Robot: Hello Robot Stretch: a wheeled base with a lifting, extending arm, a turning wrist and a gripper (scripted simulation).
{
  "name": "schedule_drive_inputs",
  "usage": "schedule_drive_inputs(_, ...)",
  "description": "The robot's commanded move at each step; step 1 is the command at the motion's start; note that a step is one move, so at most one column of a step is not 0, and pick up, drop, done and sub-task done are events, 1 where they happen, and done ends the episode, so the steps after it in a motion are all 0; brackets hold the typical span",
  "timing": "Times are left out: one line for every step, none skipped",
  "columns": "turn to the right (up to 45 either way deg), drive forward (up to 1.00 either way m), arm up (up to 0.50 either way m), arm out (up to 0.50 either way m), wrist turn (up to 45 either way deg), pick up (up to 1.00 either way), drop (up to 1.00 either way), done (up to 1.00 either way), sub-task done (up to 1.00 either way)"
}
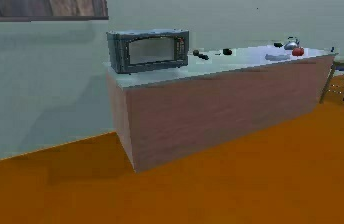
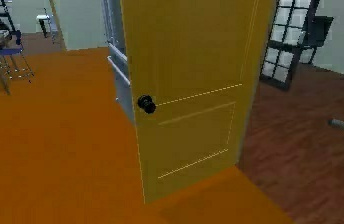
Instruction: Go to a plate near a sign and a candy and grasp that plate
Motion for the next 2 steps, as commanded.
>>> schedule_drive_inputs(36.0,0.00,0.00,0.00,0.0,0.00,0.00,0.00,0.00)
schedule_drive_inputs(3.0,0.00,0.00,0.00,0.0,0.00,0.00,0.00,0.00)
